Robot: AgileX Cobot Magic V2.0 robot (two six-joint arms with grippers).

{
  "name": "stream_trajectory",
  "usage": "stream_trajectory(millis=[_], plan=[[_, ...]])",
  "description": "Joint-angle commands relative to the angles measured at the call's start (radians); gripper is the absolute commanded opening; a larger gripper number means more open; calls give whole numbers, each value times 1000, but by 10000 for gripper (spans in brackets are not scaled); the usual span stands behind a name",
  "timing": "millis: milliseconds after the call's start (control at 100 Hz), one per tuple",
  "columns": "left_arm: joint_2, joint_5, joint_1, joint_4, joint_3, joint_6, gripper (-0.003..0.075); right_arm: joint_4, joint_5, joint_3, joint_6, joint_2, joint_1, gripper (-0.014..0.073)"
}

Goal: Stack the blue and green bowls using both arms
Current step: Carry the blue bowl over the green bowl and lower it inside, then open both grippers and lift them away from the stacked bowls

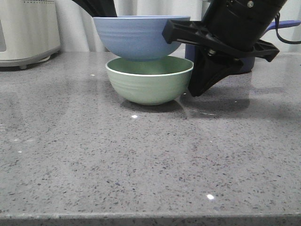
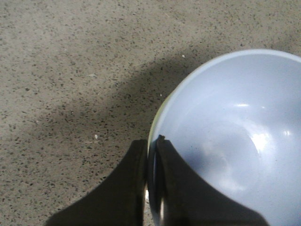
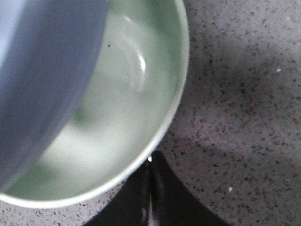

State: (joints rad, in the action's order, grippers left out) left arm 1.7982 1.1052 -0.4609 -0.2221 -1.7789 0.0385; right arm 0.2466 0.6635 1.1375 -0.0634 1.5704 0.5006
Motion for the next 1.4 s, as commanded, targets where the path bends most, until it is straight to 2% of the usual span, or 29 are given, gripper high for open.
stream_trajectory(millis=[0, 350, 660, 760, 960, 1040, 1390], plan=[[-46, -39, -14, -39, -36, 1, -20, 14, -42, 22, 14, -35, -1, -80], [-19, 14, -19, -87, -36, 3, -20, 14, -42, 22, 14, -35, -1, -80], [-9, 1, -19, -111, -36, 3, -13, 14, -42, 22, 14, -35, -1, -80], [-9, 1, -19, -111, -36, 5, 52, 14, -42, 22, 14, -35, -1, -80], [-9, 1, -19, -111, -36, 5, 262, 14, -42, 22, 14, -35, -1, -80], [-9, 1, -19, -111, -36, 5, 286, 14, -42, 22, 14, -35, -1, -80], [-39, 1, -19, -55, -36, 6, 284, 14, -42, 22, 14, -35, -1, -80]])
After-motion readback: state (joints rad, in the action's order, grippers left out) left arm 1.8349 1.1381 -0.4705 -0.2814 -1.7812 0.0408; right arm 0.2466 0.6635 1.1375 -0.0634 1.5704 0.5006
